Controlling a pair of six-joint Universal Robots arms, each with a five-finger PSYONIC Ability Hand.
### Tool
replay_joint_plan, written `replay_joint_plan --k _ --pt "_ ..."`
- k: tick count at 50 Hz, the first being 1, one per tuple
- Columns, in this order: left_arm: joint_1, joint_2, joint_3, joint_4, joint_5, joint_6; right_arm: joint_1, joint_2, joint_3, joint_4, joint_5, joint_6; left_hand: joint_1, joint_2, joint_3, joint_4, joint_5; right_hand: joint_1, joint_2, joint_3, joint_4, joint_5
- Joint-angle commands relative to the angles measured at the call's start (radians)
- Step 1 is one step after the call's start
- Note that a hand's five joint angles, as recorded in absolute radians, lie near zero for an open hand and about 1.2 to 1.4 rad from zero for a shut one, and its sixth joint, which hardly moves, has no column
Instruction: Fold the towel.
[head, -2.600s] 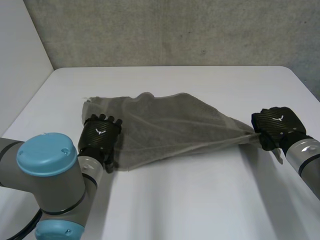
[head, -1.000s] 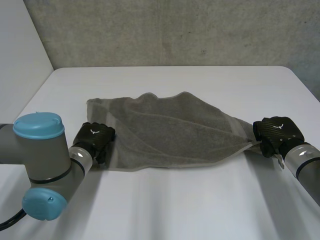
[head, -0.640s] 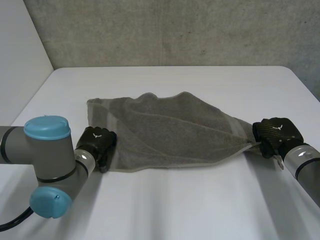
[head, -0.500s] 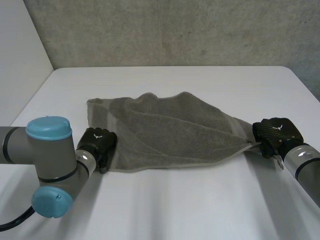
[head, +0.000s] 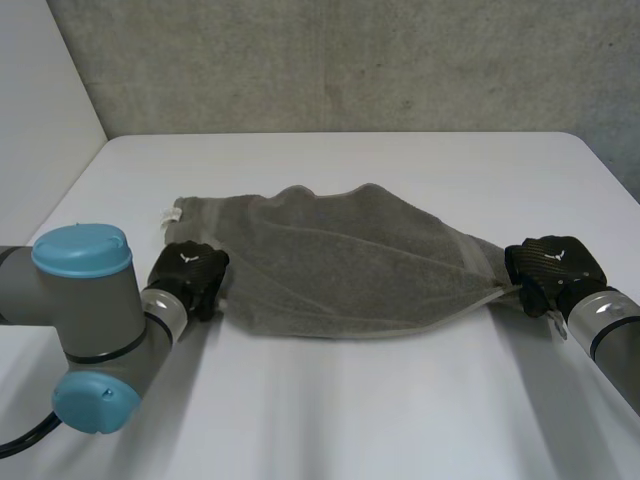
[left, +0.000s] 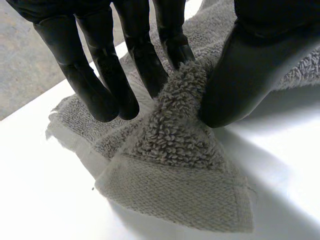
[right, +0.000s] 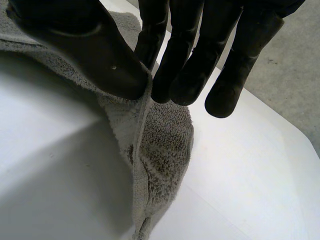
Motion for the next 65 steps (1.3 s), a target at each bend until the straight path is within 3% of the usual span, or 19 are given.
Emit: replay_joint_plan --k 1,4,10,15,22,32,40,42,45,47,48,49,50,52,53,55,57,62,65 --pt "0.001 0.029 -0.011 -0.009 -0.005 -0.011 0.0 -0.009 -0.008 0.003 0.004 0.0 -0.102 -0.114 -0.145 -0.11 0.071 0.069 0.072 0.063 0.056 0.051" --pt "0.0 0.071 -0.037 -0.012 -0.005 -0.01 -0.003 -0.022 -0.009 0.014 0.003 -0.005 -0.102 -0.114 -0.145 -0.11 0.071 0.069 0.072 0.063 0.056 0.051" --pt "0.014 0.198 -0.098 -0.021 0.0 -0.01 -0.014 -0.196 -0.021 0.112 0.004 -0.109 -0.102 -0.114 -0.145 -0.11 0.071 0.069 0.072 0.063 0.056 0.051" --pt "0.052 0.403 -0.204 -0.064 0.009 -0.005 -0.02 -0.308 -0.034 0.248 -0.026 -0.147 -0.102 -0.114 -0.145 -0.11 0.071 0.069 0.072 0.063 0.056 0.051" --pt "0.101 0.567 -0.273 -0.121 0.012 -0.002 -0.106 -0.469 -0.023 0.481 -0.141 -0.23 -0.102 -0.114 -0.145 -0.11 0.071 0.069 0.072 0.063 0.056 0.051" --pt "0.159 0.655 -0.296 -0.167 0.038 -0.007 -0.195 -0.604 -0.066 0.522 -0.256 -0.267 -0.102 -0.114 -0.145 -0.11 0.071 0.069 0.072 0.063 0.056 0.051" --pt "0.161 0.598 -0.22 -0.15 0.104 -0.02 -0.167 -0.482 -0.147 0.465 -0.263 -0.284 -0.102 -0.114 -0.145 -0.11 0.071 0.069 0.072 0.063 0.056 0.051" --pt "0.15 0.477 -0.095 -0.129 0.103 -0.049 -0.137 -0.419 -0.196 0.434 -0.255 -0.288 -0.102 -0.114 -0.145 -0.11 0.071 0.069 0.072 0.063 0.056 0.051" --pt "0.141 0.359 0.107 -0.129 0.09 -0.085 -0.061 -0.292 -0.334 0.37 -0.2 -0.291 -0.102 -0.114 -0.145 -0.11 0.071 0.069 0.072 0.063 0.056 0.051" --pt "0.129 0.305 0.238 -0.133 0.083 -0.105 -0.003 -0.189 -0.54 0.261 -0.062 -0.267 -0.102 -0.114 -0.145 -0.11 0.071 0.069 0.072 0.063 0.056 0.051" --pt "0.129 0.305 0.239 -0.133 0.083 -0.105 -0.003 -0.189 -0.542 0.261 -0.062 -0.267 -0.102 -0.114 -0.145 -0.11 0.071 0.069 0.072 0.063 0.056 0.051" --pt "0.103 0.261 0.373 -0.133 0.066 -0.125 0.027 -0.157 -0.625 0.168 0.008 -0.246 -0.102 -0.114 -0.145 -0.11 0.071 0.069 0.072 0.063 0.056 0.051" --pt "0.083 0.233 0.491 -0.129 0.046 -0.146 0.028 -0.157 -0.626 0.167 0.009 -0.245 -0.102 -0.114 -0.145 -0.11 0.071 0.069 0.072 0.063 0.056 0.051" --pt "0.075 0.219 0.591 -0.121 0.021 -0.167 0.086 -0.144 -0.687 -0.066 0.098 -0.192 -0.102 -0.114 -0.145 -0.11 0.071 0.069 0.072 0.063 0.056 0.051" --pt "0.076 0.211 0.674 -0.112 0.0 -0.192 0.086 -0.144 -0.687 -0.068 0.098 -0.192 -0.102 -0.114 -0.145 -0.11 0.071 0.069 0.072 0.063 0.056 0.051" --pt "0.083 0.211 0.726 -0.098 -0.015 -0.22 0.104 -0.149 -0.674 -0.237 0.095 -0.153 -0.102 -0.114 -0.145 -0.11 0.071 0.069 0.072 0.063 0.056 0.051" --pt "0.089 0.211 0.753 -0.083 -0.02 -0.243 0.101 -0.149 -0.658 -0.244 0.081 -0.141 -0.102 -0.114 -0.145 -0.11 0.071 0.069 0.072 0.063 0.056 0.051" --pt "0.098 0.216 0.715 -0.078 -0.019 -0.286 0.1 -0.152 -0.608 -0.166 0.021 -0.114 -0.102 -0.114 -0.145 -0.11 0.071 0.069 0.072 0.063 0.056 0.051" --pt "0.095 0.231 0.567 -0.066 -0.014 -0.284 0.098 -0.15 -0.548 -0.099 -0.034 -0.103 -0.102 -0.114 -0.145 -0.11 0.071 0.069 0.072 0.063 0.056 0.051"
